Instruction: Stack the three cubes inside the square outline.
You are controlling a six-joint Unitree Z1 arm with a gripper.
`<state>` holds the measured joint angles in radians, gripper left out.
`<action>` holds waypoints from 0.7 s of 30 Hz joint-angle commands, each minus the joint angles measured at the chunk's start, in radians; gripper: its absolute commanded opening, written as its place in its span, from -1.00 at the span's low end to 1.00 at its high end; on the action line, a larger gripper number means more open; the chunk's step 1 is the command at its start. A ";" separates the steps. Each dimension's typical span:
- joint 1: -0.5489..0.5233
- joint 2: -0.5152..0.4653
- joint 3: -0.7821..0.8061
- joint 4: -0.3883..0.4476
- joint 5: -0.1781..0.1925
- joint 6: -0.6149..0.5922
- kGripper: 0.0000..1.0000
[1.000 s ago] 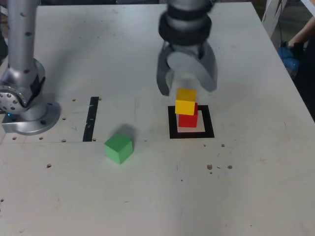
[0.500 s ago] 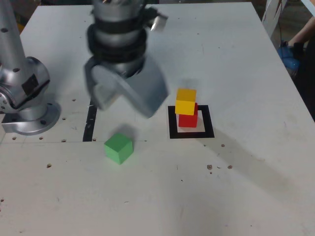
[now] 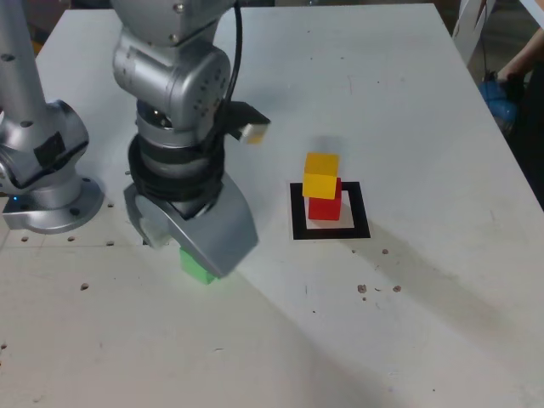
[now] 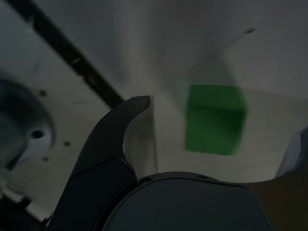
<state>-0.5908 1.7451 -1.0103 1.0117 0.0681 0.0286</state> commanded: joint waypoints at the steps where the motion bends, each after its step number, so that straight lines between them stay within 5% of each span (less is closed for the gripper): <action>1: -0.001 -0.003 0.011 -0.005 0.000 0.001 0.75; 9: -0.001 -0.003 0.050 -0.075 0.004 -0.008 0.13; 21: -0.001 0.006 0.063 -0.103 0.005 -0.012 -0.51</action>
<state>-0.5908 1.7512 -0.9471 0.9051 0.0776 0.0182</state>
